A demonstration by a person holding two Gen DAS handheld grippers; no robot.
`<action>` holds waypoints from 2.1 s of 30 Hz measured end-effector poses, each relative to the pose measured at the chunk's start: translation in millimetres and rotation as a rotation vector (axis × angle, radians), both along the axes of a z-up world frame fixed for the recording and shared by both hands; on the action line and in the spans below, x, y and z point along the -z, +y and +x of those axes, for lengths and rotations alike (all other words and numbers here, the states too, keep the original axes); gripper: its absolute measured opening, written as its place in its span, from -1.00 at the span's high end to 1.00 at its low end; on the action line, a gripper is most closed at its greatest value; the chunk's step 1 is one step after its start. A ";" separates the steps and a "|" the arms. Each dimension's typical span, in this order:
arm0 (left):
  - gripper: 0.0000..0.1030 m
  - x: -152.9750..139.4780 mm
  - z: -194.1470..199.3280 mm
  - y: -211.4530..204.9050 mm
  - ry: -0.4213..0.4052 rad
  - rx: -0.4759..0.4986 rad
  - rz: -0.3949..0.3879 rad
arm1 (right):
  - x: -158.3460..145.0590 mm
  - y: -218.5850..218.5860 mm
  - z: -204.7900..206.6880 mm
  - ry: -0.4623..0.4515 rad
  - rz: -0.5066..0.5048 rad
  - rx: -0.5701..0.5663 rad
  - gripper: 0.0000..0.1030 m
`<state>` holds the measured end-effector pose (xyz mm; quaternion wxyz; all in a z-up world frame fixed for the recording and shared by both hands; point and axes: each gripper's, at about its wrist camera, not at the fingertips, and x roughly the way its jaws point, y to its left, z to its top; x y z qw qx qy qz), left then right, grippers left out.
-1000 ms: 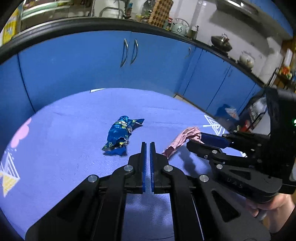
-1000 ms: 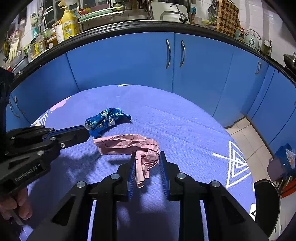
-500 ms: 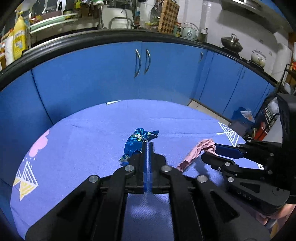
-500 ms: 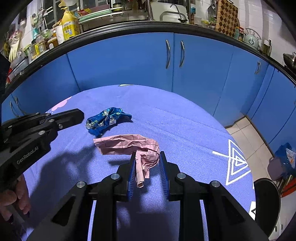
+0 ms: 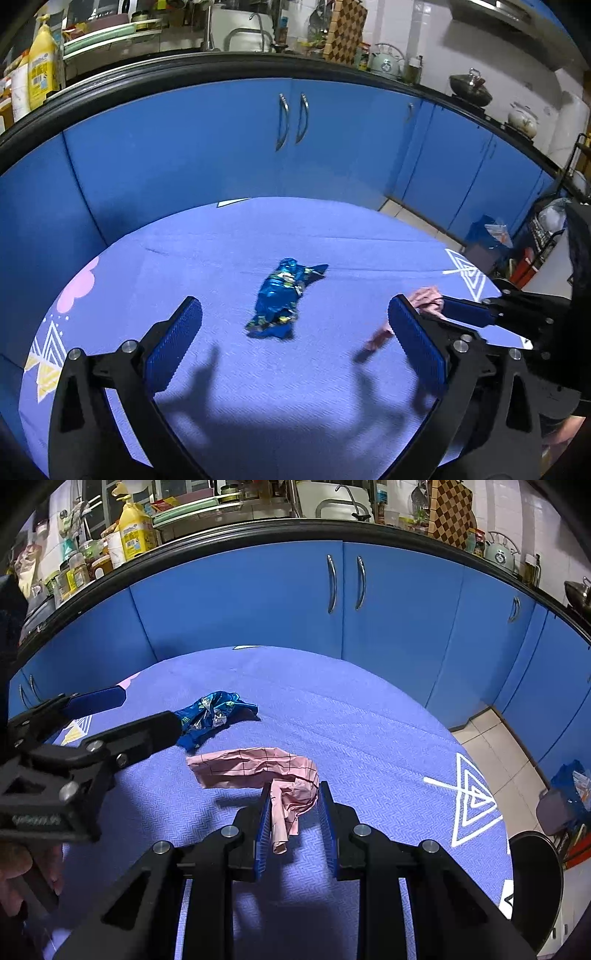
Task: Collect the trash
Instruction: 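Hold the pink cloth in the right tool while the left tool grasps the blue snack wrapper, then lift and carry the blue wrapper and pink cloth over the black bin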
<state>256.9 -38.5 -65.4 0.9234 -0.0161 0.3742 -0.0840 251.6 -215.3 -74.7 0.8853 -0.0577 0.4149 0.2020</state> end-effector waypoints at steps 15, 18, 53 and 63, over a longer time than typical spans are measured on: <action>0.05 37.7 43.0 13.9 0.124 -0.028 0.082 | 12.3 -2.0 15.9 0.011 -0.004 0.020 0.54; 0.34 41.0 42.6 16.7 0.138 -0.017 0.062 | 13.0 -0.8 17.2 0.013 -0.006 0.022 0.54; 0.39 -39.8 -57.0 -47.1 -0.009 0.072 0.067 | -69.4 -50.0 -77.2 -0.150 -0.005 0.088 0.54; 0.39 -52.4 -59.5 -119.1 -0.031 0.162 0.092 | -74.0 -123.4 -91.3 -0.187 -0.020 0.226 0.53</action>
